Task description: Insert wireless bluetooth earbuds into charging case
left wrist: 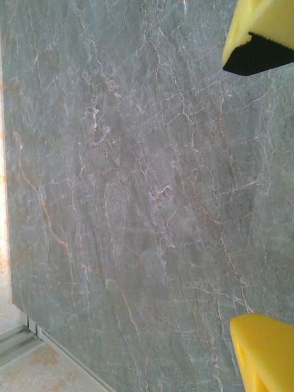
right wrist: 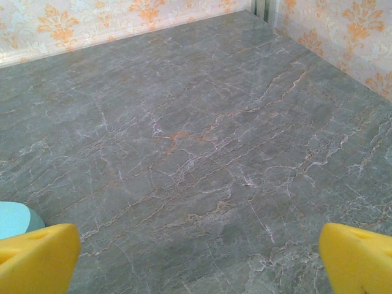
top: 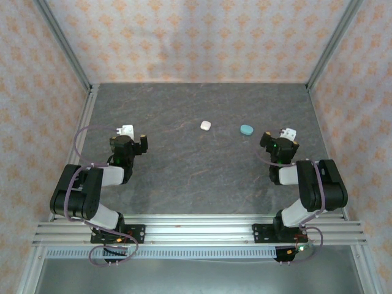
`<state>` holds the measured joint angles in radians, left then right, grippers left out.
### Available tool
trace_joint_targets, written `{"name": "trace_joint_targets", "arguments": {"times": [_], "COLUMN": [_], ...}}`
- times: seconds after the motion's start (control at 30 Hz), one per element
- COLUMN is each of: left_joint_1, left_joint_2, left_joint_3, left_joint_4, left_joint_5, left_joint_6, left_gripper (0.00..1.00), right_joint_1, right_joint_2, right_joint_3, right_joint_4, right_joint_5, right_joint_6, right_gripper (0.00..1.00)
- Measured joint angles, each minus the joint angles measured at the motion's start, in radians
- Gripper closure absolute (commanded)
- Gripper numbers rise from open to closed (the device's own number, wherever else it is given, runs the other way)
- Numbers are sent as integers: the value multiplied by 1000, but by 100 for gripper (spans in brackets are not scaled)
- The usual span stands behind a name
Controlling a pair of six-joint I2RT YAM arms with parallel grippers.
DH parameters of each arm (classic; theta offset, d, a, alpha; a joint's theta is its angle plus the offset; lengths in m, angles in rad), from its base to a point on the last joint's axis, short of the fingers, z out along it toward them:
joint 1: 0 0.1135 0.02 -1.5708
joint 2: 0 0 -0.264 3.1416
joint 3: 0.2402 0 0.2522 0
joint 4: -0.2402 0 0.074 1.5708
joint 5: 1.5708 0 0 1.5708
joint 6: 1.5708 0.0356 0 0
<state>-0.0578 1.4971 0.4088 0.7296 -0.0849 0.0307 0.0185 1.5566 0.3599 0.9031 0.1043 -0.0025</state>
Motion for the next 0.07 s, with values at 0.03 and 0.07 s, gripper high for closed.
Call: {"name": "trace_joint_targets", "arguments": {"times": [0.03, 0.07], "left_joint_1": [0, 0], "left_joint_2": [0, 0], "left_joint_3": [0, 0], "left_joint_4": [0, 0], "left_joint_5": [0, 0], "left_joint_6": [0, 0], "left_gripper": [0, 0], "right_joint_1": [0, 0], "right_joint_2": [0, 0], "right_joint_3": [0, 0], "right_joint_4": [0, 0], "right_joint_5": [0, 0], "right_joint_6": [0, 0], "right_gripper": [1, 1]}}
